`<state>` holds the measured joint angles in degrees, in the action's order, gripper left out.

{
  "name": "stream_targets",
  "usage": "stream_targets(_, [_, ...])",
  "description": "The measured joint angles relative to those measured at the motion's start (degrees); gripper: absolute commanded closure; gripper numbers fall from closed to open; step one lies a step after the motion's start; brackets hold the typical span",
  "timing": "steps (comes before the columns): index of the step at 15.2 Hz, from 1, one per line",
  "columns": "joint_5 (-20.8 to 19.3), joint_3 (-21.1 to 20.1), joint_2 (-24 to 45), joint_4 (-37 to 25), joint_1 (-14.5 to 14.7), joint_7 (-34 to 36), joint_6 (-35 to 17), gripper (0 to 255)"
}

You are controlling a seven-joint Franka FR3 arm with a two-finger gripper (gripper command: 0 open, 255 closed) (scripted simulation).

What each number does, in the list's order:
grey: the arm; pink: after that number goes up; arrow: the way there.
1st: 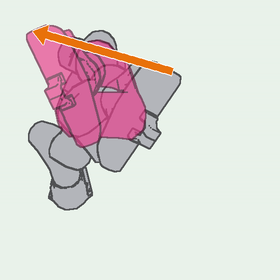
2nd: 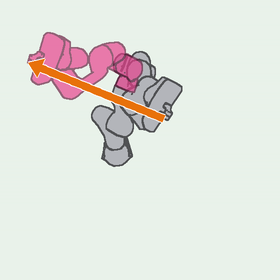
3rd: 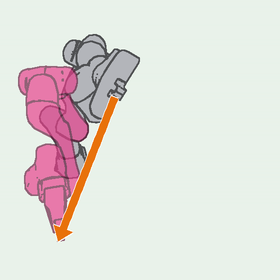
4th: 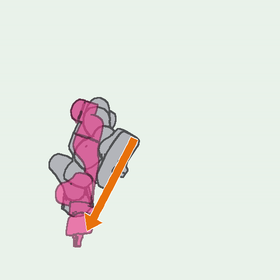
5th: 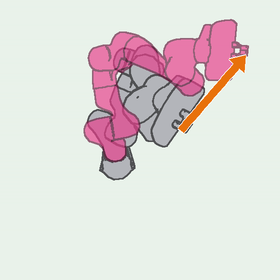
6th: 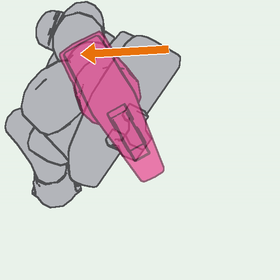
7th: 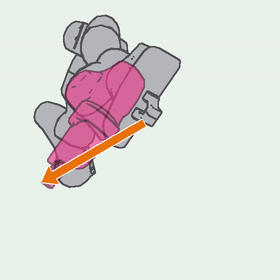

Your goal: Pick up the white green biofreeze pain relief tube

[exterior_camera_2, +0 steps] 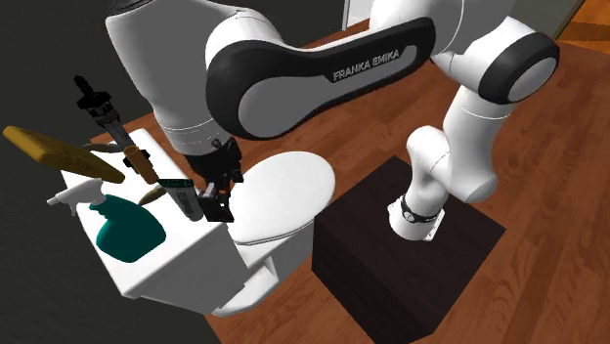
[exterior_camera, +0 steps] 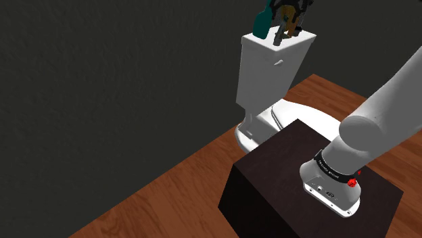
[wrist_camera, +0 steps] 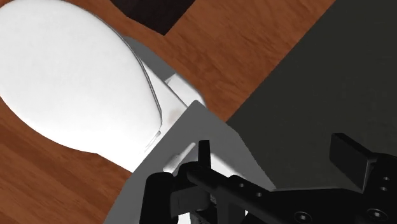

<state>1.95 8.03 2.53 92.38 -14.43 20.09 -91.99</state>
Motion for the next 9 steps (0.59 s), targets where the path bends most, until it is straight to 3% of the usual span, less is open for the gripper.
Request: stream_targets(9, [6.2, 4.5, 15.7, -21.4, -6.5, 3.8, 4.1, 0])
